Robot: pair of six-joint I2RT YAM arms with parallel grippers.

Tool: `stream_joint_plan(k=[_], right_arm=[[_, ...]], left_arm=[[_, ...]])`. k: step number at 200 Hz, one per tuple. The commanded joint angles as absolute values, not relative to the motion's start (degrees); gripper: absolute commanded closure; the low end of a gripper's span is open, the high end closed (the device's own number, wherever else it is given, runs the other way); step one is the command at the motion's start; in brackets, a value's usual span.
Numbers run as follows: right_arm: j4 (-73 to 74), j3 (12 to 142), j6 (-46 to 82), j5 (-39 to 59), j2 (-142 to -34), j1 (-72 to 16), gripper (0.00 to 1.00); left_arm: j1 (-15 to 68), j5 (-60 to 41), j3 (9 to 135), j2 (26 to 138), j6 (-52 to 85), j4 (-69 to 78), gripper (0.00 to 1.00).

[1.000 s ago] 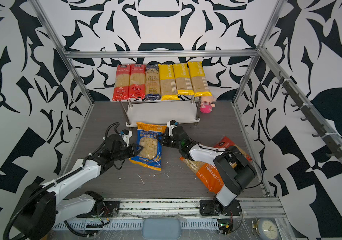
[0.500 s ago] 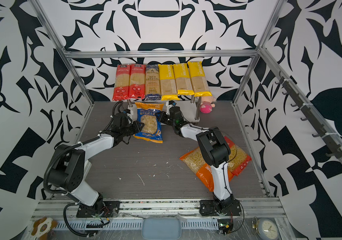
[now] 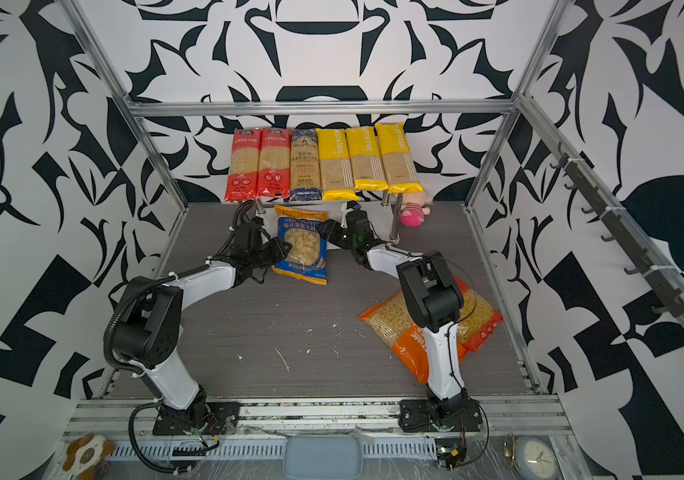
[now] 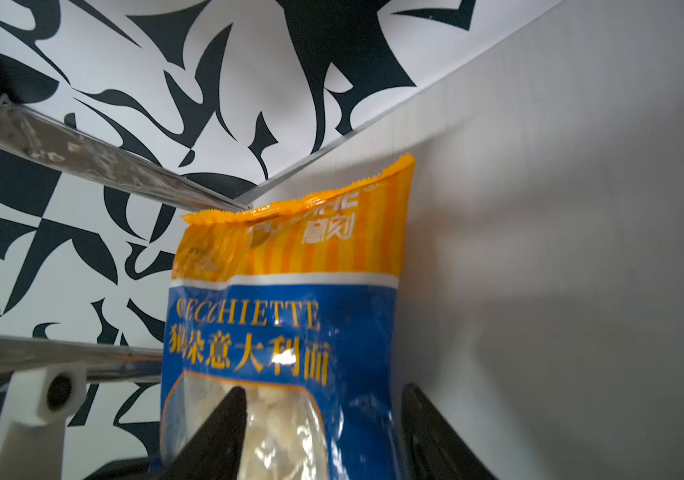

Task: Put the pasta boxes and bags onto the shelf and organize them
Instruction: 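Lower the blue shell bag onto the lower shelf tier with both grippers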

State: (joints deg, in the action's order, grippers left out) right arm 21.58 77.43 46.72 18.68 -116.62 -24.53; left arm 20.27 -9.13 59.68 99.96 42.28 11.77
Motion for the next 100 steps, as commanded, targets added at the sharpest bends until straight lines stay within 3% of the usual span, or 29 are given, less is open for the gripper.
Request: stream_joint_plan(k=[1,41,63,100], right_arm=[[20.9,73.5,47.1,20.7,-110.4,-23.9,0.33],[23.9,61.3,49.8,25.3,-105.7,-24.5,0.3],[26.3,56.4,50.4,28.6,-104.1,-25.0,0.17],[30.5,55.6,51.4,35.3,-108.3,-25.6,0.12]], left_arm=[[19.0,-7.9,61.7,100.5,47.6,15.7,1.0],[18.9,-10.2,62.1,100.7,52.7,19.0,1.0],[18.6,-11.3,62.7,100.6,54.1,19.6,1.0],[18.4,-11.4,63.7,101.3,54.6,19.5,0.99]])
